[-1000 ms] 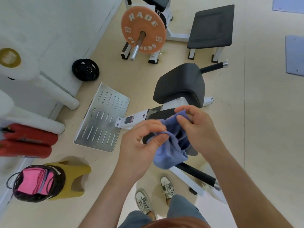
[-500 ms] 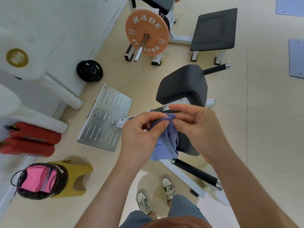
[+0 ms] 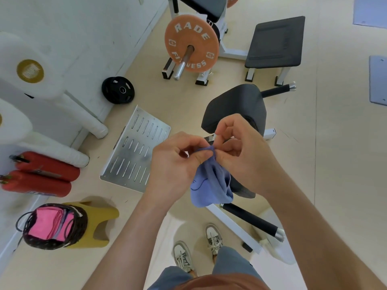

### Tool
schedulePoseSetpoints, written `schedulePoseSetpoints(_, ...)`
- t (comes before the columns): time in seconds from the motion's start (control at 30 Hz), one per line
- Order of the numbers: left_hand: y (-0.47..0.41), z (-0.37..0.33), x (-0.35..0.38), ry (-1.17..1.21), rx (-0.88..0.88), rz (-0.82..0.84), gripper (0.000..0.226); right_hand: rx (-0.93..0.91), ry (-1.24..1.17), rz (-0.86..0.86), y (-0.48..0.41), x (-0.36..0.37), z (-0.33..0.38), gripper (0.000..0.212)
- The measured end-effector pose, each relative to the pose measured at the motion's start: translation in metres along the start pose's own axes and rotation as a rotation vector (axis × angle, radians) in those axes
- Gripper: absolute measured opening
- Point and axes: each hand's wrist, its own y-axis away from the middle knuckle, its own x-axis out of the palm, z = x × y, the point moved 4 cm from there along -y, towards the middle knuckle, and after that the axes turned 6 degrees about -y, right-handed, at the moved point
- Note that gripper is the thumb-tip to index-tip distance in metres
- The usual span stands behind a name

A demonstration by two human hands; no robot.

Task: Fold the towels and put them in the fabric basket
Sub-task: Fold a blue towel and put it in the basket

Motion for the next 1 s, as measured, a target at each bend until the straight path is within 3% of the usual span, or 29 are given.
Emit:
schedulePoseSetpoints(0.2,-0.006,0.020,-0.039,0.196,-0.118,-0.328,0.026,0.227,0.493,0.108,-0.012,-0.014,-0.080,0.021)
schedulePoseSetpoints(0.37,-0.005,0.074,-0.080,0.210,-0.193,-0.569,0.021,0.459,0.568,0.134,-0.014,-0.042,-0.112,0.032)
schedulePoseSetpoints(0.53,0.008,0.120,-0.072,0.175,-0.373,-0.459,0.013,0.589,0.567,0.190,-0.024,-0.056,-0.116,0.027)
schedulePoseSetpoints(0.7,0.012,0.136,-0.072,0.240,-0.402,-0.257,0.015,0.690,0.309,0.055,-0.034,-0.073,-0.101,0.012)
schedulePoseSetpoints(0.9,0.003,0.130,-0.072,0.063,-0.370,-0.121,0.031,0.434,0.390,-0.013,-0.072,-0.081,-0.056,0.022)
schedulePoseSetpoints(1.0,-0.014,0.109,-0.071,0.040,-0.296,-0.171,0.032,0.199,0.493,-0.225,-0.093,-0.091,-0.023,0.032)
